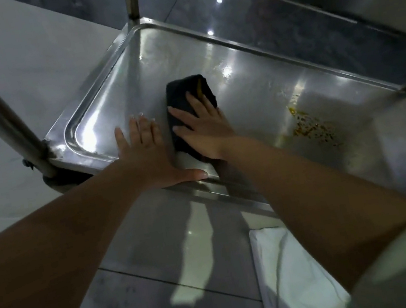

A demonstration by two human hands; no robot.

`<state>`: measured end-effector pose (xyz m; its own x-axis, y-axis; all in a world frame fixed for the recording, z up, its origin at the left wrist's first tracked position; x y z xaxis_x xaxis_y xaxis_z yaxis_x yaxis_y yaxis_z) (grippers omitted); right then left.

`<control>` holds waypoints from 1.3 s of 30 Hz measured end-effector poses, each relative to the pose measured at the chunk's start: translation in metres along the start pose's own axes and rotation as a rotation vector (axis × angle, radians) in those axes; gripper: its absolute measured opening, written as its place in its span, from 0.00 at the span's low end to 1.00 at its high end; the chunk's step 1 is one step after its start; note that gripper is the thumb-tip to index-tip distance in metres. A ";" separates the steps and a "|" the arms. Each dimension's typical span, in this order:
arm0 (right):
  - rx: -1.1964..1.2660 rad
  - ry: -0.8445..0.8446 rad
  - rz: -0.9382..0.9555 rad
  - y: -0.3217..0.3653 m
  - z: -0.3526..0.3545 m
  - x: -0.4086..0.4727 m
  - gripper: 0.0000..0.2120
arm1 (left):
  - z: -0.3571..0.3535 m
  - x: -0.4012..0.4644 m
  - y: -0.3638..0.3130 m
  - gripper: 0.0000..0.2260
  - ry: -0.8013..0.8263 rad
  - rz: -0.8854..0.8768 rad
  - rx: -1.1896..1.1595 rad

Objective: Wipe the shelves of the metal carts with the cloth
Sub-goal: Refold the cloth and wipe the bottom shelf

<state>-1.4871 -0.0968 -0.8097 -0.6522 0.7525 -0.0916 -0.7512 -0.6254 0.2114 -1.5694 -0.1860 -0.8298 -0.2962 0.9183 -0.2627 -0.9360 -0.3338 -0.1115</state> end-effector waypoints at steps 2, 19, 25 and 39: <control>0.010 -0.041 -0.033 -0.010 0.002 0.015 0.25 | -0.001 0.002 0.001 0.73 -0.006 -0.008 -0.014; -0.010 -0.052 -0.211 -0.141 0.029 -0.152 0.25 | 0.012 -0.009 -0.083 0.66 -0.147 -0.381 0.046; -0.047 -0.085 -0.331 -0.214 0.038 -0.231 0.25 | -0.005 -0.018 -0.154 0.61 -0.183 -0.376 0.002; -0.047 -0.136 -0.610 -0.258 0.054 -0.167 0.29 | -0.003 -0.022 -0.166 0.47 -0.376 -0.440 0.035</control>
<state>-1.1783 -0.0499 -0.7963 -0.0883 0.9945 -0.0567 -0.9898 -0.0812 0.1172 -1.4068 -0.1518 -0.8088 0.0812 0.9837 0.1602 -0.9902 0.0979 -0.0994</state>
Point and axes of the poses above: each hand's wrist, its own x-axis towards the middle knuckle, its own z-axis out of the back of the hand, y = z × x, the point moved 10 cm from there along x, towards the middle knuckle, and after that the axes turned 3 degrees about -y, right-handed, at the moved point
